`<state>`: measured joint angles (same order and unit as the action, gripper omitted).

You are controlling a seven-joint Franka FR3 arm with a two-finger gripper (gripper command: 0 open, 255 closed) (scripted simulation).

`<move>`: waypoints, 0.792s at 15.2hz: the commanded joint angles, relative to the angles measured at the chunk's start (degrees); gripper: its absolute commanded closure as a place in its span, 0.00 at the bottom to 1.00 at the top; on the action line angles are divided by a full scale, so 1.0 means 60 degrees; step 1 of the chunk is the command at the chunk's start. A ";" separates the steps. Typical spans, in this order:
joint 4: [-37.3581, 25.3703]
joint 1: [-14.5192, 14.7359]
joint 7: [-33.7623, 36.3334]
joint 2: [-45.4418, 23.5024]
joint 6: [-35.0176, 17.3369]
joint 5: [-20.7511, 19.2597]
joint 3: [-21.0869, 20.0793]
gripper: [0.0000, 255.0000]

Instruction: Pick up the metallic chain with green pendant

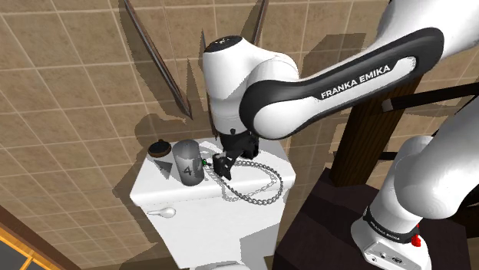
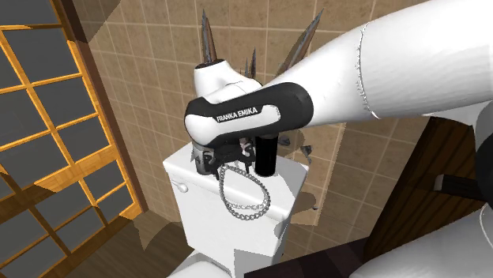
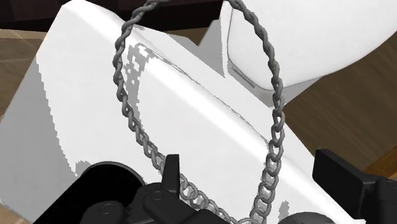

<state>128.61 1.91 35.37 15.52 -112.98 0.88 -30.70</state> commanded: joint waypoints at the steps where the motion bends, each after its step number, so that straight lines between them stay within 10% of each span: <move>1: -0.0371 -0.0045 0.0633 -0.0787 -0.0239 -0.0486 -0.0422 0.00; 12: -0.0126 -0.0028 0.1527 -0.1900 -0.1281 -0.1280 -0.0786 0.00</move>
<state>127.72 1.75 44.37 4.36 -120.32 -6.62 -35.39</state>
